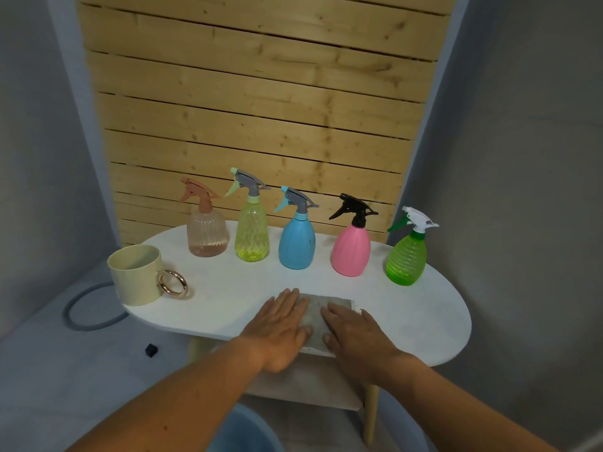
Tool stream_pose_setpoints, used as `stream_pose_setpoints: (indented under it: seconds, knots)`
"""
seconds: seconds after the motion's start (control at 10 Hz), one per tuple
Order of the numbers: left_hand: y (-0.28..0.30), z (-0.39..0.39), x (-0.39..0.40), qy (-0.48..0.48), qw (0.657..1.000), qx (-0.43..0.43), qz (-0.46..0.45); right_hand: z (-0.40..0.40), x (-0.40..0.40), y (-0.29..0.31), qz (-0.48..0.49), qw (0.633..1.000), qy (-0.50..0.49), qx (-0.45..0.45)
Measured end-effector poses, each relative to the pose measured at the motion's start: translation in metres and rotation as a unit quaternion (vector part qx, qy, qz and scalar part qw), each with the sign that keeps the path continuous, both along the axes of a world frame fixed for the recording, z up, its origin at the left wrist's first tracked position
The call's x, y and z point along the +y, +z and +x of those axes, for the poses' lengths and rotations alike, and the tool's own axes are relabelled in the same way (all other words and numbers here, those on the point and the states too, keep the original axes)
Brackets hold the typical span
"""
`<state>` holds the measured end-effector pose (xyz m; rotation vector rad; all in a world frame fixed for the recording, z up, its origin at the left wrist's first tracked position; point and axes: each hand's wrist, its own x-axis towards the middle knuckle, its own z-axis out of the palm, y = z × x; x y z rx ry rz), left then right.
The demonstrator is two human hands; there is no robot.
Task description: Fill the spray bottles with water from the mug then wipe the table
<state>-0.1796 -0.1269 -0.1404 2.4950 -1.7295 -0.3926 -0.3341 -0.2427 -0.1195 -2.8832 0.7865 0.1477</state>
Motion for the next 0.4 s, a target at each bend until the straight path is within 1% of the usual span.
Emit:
stream_pose_setpoints:
  seconds: [0.3, 0.4]
  knots:
    - [0.001, 0.0, 0.002, -0.001, 1.0, -0.007, 0.002, 0.001, 0.001, 0.003, 0.005, 1.0, -0.004, 0.006]
    - [0.004, -0.004, 0.001, 0.013, 0.999, -0.004, -0.038, 0.003, 0.006, 0.01, 0.026, 0.999, -0.018, -0.009]
